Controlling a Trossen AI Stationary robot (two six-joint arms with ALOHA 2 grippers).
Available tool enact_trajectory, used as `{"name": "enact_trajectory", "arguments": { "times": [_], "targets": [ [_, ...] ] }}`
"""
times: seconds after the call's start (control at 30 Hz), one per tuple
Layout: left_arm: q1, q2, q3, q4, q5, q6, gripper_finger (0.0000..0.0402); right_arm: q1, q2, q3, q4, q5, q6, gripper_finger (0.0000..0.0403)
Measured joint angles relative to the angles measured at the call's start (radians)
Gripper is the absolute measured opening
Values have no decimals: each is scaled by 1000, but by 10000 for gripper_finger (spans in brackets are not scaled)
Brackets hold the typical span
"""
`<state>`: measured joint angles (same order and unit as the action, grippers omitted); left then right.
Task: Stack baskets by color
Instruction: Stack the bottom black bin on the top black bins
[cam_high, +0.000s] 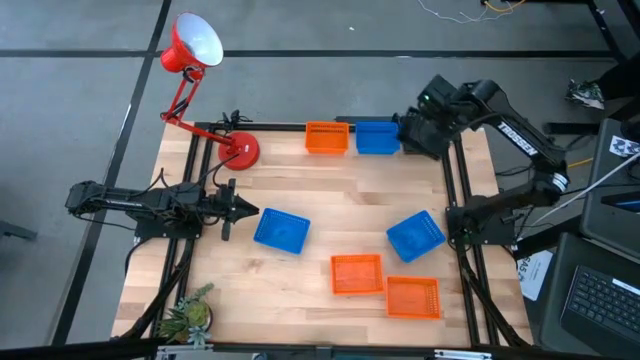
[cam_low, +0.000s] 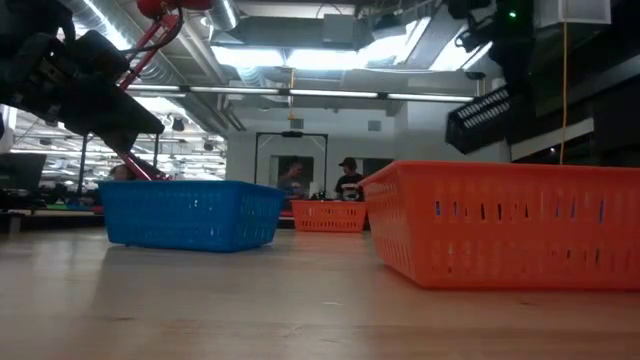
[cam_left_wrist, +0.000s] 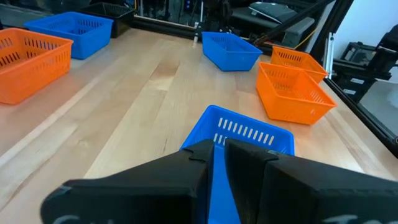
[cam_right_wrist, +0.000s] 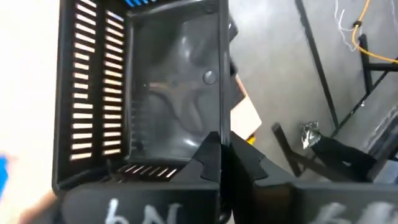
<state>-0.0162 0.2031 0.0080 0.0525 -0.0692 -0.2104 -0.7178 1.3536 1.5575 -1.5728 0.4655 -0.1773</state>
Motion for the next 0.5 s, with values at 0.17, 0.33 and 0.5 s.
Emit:
{"name": "enact_trajectory", "arguments": {
  "times": [0.17,0.33,0.5],
  "targets": [
    [0,0,0,0,0,0,31,-37,-64,-102,12,34,-38,2],
    [0,0,0,1,0,0,31,-28,-46,-116,118,7,-37,2],
    [0,0,0,6,0,0,31,-15,2,-88,372,-76,-77,2]
  ]
}}
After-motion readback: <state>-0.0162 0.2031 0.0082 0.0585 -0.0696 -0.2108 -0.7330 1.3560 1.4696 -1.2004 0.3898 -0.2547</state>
